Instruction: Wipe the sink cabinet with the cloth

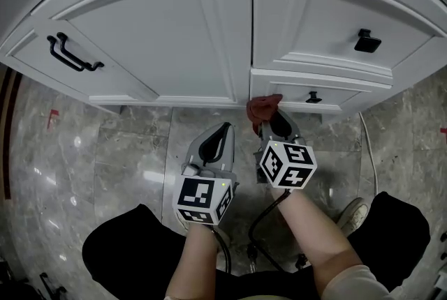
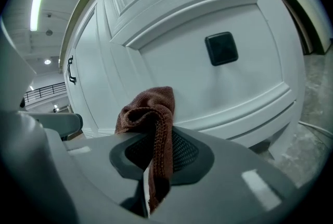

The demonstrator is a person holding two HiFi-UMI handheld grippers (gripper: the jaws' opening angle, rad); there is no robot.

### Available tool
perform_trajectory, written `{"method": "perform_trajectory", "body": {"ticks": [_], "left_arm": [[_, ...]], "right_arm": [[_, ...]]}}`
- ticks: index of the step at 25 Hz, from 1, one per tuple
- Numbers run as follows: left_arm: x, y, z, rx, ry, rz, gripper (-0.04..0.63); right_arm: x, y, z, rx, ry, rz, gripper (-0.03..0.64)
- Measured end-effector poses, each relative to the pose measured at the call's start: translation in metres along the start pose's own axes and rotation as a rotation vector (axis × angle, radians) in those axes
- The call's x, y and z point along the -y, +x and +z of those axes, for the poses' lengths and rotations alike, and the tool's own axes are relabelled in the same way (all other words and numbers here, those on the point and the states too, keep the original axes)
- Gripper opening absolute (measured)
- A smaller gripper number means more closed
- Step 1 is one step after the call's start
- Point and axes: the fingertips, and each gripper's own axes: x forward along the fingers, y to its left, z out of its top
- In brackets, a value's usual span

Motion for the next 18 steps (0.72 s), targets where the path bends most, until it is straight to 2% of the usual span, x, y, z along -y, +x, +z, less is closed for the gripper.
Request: {"method": "perform_trajectory", "body": {"ticks": [6,18], "left_arm": [[0.012,0.01,-0.001,-0.009,0.004,-0.021,0.0],[0.063,0.045,0.003,-0.015,0.02,-0.109,0.0]], "right_arm": [[0.032,-0.011,0.007,0.012,0.003,-0.048,0.089],[0.102,-0.046,0.03,0.029,-0.017,-0.159,0.092]]}}
